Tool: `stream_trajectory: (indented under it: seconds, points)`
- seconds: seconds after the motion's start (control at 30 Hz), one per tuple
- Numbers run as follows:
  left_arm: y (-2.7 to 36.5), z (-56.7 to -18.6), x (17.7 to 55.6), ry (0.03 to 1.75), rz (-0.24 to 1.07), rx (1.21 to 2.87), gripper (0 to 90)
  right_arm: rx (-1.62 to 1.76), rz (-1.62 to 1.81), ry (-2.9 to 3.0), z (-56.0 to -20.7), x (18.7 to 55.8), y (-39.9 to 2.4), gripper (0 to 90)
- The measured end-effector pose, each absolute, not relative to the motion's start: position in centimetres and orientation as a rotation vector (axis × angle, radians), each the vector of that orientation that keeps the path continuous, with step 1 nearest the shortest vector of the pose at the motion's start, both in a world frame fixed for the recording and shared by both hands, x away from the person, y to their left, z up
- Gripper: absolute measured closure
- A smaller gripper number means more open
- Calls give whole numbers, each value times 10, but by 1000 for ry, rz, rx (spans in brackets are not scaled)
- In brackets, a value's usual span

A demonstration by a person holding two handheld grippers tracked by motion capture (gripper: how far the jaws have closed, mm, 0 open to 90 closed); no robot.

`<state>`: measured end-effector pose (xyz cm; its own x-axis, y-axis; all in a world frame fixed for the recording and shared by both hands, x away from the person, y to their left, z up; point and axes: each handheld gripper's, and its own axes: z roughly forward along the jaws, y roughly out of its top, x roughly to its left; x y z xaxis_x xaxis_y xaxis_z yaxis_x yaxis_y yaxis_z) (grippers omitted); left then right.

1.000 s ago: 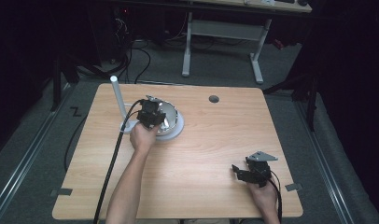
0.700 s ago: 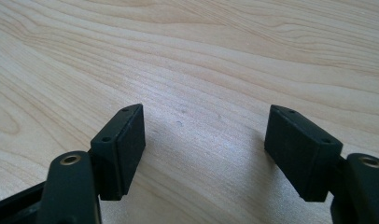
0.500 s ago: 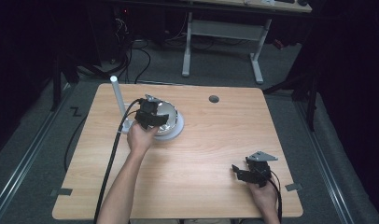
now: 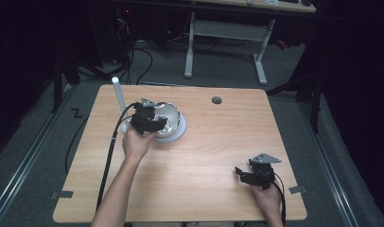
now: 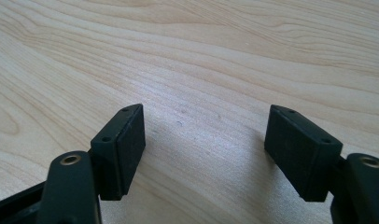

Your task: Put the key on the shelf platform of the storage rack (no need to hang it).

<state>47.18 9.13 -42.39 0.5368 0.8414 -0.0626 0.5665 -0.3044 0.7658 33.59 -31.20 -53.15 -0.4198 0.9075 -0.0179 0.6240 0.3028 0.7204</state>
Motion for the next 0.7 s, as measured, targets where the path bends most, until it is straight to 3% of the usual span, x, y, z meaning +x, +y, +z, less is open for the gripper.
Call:
stream_trajectory:
  seconds: [0.7]
  points:
    - [121, -408, 436, 1116, 474, 1931, 426, 1366, 901, 2151, -532, 336, -312, 294]
